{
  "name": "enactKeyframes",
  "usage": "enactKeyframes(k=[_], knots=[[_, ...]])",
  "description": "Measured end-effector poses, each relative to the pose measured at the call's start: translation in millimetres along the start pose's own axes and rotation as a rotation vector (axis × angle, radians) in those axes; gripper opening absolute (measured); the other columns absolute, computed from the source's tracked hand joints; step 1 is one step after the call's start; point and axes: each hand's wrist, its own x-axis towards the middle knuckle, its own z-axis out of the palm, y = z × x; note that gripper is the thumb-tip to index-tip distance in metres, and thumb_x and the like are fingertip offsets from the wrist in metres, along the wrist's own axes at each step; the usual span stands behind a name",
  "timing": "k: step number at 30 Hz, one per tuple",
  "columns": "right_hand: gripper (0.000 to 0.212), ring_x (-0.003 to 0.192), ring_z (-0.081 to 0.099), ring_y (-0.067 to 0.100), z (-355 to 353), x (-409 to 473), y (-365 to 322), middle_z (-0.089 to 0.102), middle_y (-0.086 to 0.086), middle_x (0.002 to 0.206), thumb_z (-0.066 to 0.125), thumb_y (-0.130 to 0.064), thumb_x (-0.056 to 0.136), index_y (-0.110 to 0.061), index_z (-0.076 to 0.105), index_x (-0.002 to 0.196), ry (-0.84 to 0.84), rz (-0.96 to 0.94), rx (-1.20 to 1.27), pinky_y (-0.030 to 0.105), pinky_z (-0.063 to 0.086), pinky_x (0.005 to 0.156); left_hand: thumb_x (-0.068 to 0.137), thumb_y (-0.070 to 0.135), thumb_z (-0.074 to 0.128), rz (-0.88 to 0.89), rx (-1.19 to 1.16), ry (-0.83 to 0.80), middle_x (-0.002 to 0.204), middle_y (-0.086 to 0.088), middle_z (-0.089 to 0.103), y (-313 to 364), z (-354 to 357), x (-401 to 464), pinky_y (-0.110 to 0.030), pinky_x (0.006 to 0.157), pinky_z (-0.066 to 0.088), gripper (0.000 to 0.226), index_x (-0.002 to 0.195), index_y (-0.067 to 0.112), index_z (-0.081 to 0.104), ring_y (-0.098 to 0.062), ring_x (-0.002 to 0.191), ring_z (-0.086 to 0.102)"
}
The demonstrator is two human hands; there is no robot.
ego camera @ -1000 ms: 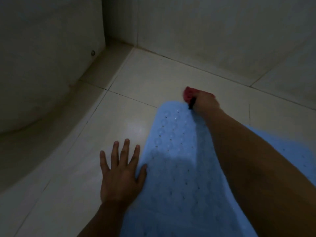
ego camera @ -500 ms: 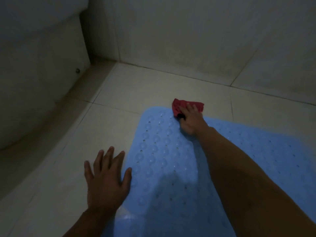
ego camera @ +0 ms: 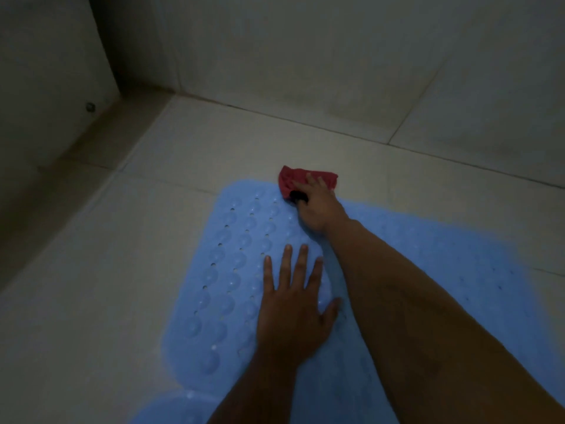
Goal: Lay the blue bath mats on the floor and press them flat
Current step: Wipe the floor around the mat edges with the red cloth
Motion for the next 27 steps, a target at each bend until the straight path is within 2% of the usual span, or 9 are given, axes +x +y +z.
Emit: enactKeyframes(k=[5, 8, 11, 13, 16, 18, 21, 25, 27], knots=[[0.057, 0.133, 0.055, 0.019, -38.2, -4.8, 67.1, 0.06, -0.007, 0.142, 0.04, -0.044, 0.074, -0.048, 0.061, 0.127, 0.014, 0.02, 0.033, 0.04, 0.045, 0.111, 0.1, 0.064, 0.037, -0.004, 0.007, -0.016, 0.173, -0.011, 0.015, 4.0, -2.1, 1.5, -0.068, 0.123, 0.014, 0.074, 0.16, 0.02, 0.037, -0.036, 0.16, 0.004], [0.043, 0.127, 0.06, 0.019, -71.9, -43.5, 157.3, 0.066, -0.01, 0.133, 0.047, -0.041, 0.078, -0.062, 0.058, 0.113, 0.123, 0.217, -0.031, 0.041, 0.046, 0.111, 0.1, 0.064, 0.039, -0.004, 0.014, -0.031, 0.172, -0.012, 0.017, 4.1, -3.3, 2.0, -0.068, 0.122, 0.015, 0.074, 0.159, 0.02, 0.039, -0.037, 0.16, 0.006], [0.036, 0.122, 0.061, 0.029, -97.3, -97.6, 203.9, 0.069, 0.0, 0.124, 0.058, -0.021, 0.085, -0.048, 0.063, 0.109, 0.237, 0.467, 0.005, 0.042, 0.044, 0.11, 0.1, 0.065, 0.037, -0.002, 0.032, -0.044, 0.173, -0.011, 0.016, 3.4, -4.3, 3.6, -0.068, 0.122, 0.014, 0.075, 0.16, 0.02, 0.037, -0.037, 0.16, 0.005], [0.029, 0.1, 0.067, 0.032, -90.9, -90.4, 199.0, 0.069, -0.001, 0.096, 0.049, -0.014, 0.069, -0.03, 0.056, 0.092, 0.296, 0.531, -0.096, 0.047, 0.05, 0.098, 0.1, 0.065, 0.037, -0.006, 0.045, -0.057, 0.173, -0.012, 0.015, 4.6, -4.1, 5.0, -0.069, 0.122, 0.014, 0.075, 0.16, 0.019, 0.037, -0.038, 0.16, 0.005], [0.026, 0.071, 0.065, 0.027, -65.9, -48.8, 145.3, 0.059, -0.003, 0.07, 0.046, -0.017, 0.054, -0.026, 0.05, 0.079, 0.441, 0.539, -0.244, 0.052, 0.045, 0.086, 0.098, 0.064, 0.041, 0.004, 0.04, -0.047, 0.172, -0.012, 0.019, 2.9, -2.9, 3.9, -0.07, 0.121, 0.015, 0.075, 0.159, 0.019, 0.04, -0.038, 0.16, 0.009], [0.024, 0.081, 0.066, 0.033, -41.7, -29.2, 99.2, 0.067, 0.001, 0.081, 0.049, -0.02, 0.065, -0.026, 0.064, 0.083, 0.473, 0.275, -0.1, 0.051, 0.047, 0.087, 0.097, 0.063, 0.044, 0.021, 0.044, -0.01, 0.17, -0.012, 0.024, 0.1, -0.7, 4.2, -0.07, 0.121, 0.016, 0.074, 0.157, 0.019, 0.044, -0.039, 0.159, 0.014], [0.043, 0.121, 0.057, 0.034, -14.6, -30.7, 56.2, 0.066, 0.013, 0.127, 0.052, -0.021, 0.079, -0.014, 0.071, 0.118, 0.335, -0.067, 0.023, 0.045, 0.038, 0.113, 0.096, 0.064, 0.038, 0.012, 0.067, 0.035, 0.169, -0.011, 0.029, -2.4, 2.9, 2.7, -0.07, 0.121, 0.016, 0.075, 0.155, 0.019, 0.047, -0.038, 0.159, 0.017], [0.041, 0.111, 0.063, 0.025, -58.5, -46.6, 109.3, 0.074, 0.004, 0.115, 0.051, -0.021, 0.077, -0.018, 0.076, 0.11, 0.411, -0.112, 0.006, 0.039, 0.043, 0.107, 0.095, 0.064, 0.035, 0.014, 0.066, 0.064, 0.169, -0.012, 0.03, 2.7, 1.9, 6.1, -0.069, 0.122, 0.014, 0.078, 0.156, 0.017, 0.046, -0.037, 0.159, 0.016], [0.039, 0.109, 0.066, 0.017, -92.6, -57.0, 161.0, 0.077, -0.002, 0.109, 0.051, -0.034, 0.082, -0.024, 0.079, 0.107, 0.486, 0.079, 0.053, 0.031, 0.048, 0.102, 0.096, 0.065, 0.033, 0.014, 0.088, 0.042, 0.169, -0.011, 0.028, 4.1, 2.3, 6.2, -0.068, 0.123, 0.014, 0.078, 0.157, 0.018, 0.044, -0.037, 0.159, 0.014]])
